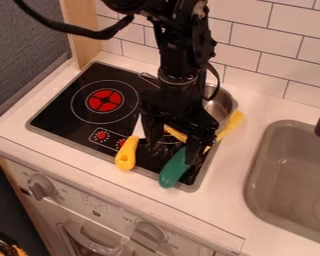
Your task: Put the silver pot on top of the yellow cloth to the bottom left corner of the stove
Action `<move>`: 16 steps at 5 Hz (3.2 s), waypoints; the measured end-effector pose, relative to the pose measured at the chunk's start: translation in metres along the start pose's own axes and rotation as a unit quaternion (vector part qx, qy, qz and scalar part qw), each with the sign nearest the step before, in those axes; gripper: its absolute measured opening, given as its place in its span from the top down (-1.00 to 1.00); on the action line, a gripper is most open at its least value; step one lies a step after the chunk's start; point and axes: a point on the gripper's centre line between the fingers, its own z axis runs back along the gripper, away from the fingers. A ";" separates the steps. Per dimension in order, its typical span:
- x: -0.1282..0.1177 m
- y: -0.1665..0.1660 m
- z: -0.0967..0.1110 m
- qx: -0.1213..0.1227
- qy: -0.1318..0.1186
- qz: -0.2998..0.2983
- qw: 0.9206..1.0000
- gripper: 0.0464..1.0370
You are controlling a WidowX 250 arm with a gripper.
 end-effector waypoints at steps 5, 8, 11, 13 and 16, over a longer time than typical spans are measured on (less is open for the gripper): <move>0.080 -0.014 -0.022 -0.003 0.008 -0.009 1.000 -0.80; 0.077 -0.017 -0.034 -0.011 0.022 -0.020 1.000 0.76; 0.041 0.030 0.028 0.004 -0.016 -0.062 0.998 0.93; -0.006 0.095 0.007 0.004 0.018 -0.071 0.997 0.93; -0.028 0.132 -0.009 0.022 0.038 -0.076 0.996 0.87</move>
